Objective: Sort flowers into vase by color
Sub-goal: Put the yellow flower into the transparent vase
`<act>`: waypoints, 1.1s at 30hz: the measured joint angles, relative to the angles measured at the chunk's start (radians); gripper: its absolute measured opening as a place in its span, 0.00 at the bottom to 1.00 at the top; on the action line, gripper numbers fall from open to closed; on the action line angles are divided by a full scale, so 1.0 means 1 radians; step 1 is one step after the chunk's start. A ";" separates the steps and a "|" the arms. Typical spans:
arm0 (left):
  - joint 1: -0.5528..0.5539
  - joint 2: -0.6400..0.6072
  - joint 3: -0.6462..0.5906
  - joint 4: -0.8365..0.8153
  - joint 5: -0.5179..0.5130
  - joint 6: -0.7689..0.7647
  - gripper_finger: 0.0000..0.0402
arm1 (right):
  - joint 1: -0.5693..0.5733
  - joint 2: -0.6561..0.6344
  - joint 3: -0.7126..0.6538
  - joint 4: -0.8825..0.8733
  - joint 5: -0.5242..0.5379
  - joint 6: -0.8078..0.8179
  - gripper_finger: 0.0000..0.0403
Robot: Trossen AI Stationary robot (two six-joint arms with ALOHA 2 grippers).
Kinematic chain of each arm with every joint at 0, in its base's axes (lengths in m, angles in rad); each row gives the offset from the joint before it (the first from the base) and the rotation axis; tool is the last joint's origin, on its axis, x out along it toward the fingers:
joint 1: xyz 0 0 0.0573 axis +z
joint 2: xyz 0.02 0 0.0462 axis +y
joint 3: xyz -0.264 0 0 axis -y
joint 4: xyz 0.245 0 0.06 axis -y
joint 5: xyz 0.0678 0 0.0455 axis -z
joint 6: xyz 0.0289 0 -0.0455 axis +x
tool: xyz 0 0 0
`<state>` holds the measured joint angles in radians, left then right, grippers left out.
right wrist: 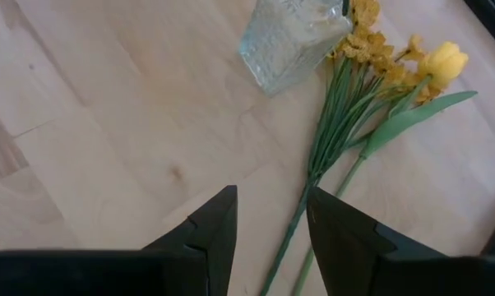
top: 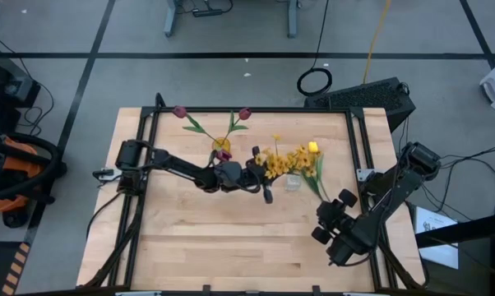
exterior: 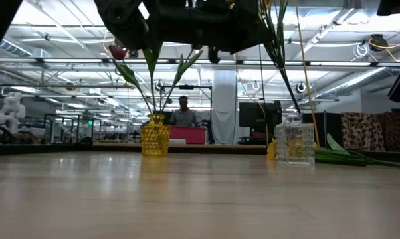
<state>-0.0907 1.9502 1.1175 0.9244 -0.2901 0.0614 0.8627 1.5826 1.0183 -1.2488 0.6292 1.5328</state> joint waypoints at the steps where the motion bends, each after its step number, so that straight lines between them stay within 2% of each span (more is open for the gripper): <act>1: -0.003 -0.005 0.000 -0.001 -0.001 0.007 0.04 | 0.003 0.000 0.000 0.000 0.000 0.001 0.35; 12: -0.028 -0.100 0.000 -0.138 -0.004 0.023 0.04 | 0.010 0.000 0.000 0.005 0.024 0.001 0.35; 33: 0.024 -0.038 -0.002 -0.150 -0.008 -0.111 0.04 | 0.010 0.000 0.000 0.019 0.053 -0.001 0.35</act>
<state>-0.0662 1.9121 1.1156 0.7748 -0.2985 -0.0492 0.8726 1.5826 1.0183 -1.2299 0.6823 1.5314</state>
